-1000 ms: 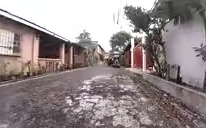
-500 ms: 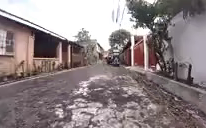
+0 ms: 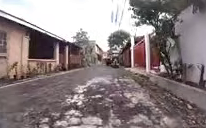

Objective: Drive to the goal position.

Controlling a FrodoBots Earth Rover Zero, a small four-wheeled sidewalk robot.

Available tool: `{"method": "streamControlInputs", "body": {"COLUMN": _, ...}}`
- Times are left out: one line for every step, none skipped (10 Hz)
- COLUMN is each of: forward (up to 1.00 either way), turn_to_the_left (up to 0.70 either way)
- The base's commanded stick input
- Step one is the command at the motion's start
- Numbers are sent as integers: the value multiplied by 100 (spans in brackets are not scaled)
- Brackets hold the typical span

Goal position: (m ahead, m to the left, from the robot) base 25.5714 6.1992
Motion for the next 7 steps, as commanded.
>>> {"method": "streamControlInputs", "body": {"forward": 70, "turn_to_the_left": 0}}
{"method": "streamControlInputs", "body": {"forward": 70, "turn_to_the_left": 0}}
{"method": "streamControlInputs", "body": {"forward": 70, "turn_to_the_left": 0}}
{"method": "streamControlInputs", "body": {"forward": 70, "turn_to_the_left": 0}}
{"method": "streamControlInputs", "body": {"forward": 70, "turn_to_the_left": 0}}
{"method": "streamControlInputs", "body": {"forward": 70, "turn_to_the_left": 0}}
{"method": "streamControlInputs", "body": {"forward": 70, "turn_to_the_left": 0}}
